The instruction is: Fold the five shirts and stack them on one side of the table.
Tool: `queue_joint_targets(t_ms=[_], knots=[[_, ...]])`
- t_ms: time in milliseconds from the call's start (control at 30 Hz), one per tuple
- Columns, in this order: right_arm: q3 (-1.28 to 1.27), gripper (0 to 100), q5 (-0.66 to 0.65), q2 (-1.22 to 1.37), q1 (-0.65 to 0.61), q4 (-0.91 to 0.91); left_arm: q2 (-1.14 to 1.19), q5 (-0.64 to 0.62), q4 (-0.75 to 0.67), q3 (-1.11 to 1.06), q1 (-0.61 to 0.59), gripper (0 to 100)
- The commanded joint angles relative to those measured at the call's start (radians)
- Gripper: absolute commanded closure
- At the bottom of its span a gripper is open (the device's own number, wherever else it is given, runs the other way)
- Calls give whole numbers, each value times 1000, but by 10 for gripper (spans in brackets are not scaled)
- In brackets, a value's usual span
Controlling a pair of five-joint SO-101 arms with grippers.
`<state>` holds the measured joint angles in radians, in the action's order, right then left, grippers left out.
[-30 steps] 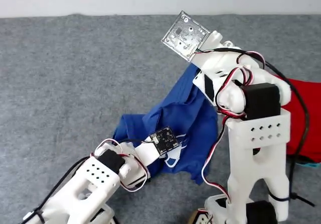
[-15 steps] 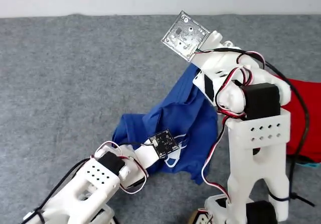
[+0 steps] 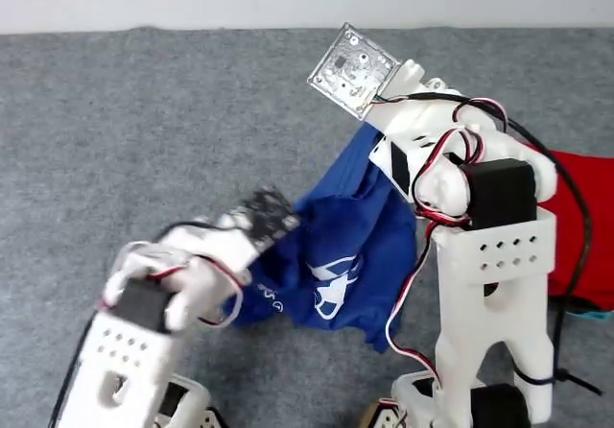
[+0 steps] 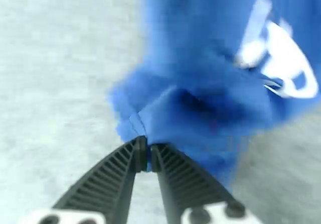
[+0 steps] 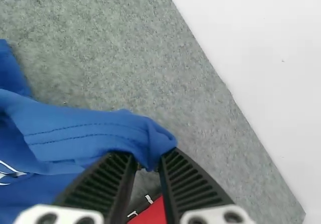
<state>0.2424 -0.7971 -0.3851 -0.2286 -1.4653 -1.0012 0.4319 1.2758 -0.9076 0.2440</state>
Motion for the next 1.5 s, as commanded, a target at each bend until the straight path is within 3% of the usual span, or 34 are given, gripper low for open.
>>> queue_joint_targets(t_ms=[0, 233, 600, 833, 1200, 1467], knots=[[66, 987, -9, -44, 39, 22, -107, 44, 3, 101, -92, 986], [212, 987, -12, -65, 64, 35, -250, 55, -80, 208, -233, 986], [364, 987, -81, -148, 104, 94, -276, 55, -454, 352, -491, 986], [370, 987, -152, -229, 142, 177, -276, 118, -624, 435, -548, 986], [370, 987, -290, -321, 142, 401, -285, 232, -548, 467, -552, 986], [370, 987, -404, -443, 153, 426, -285, 232, -324, 650, -552, 986]])
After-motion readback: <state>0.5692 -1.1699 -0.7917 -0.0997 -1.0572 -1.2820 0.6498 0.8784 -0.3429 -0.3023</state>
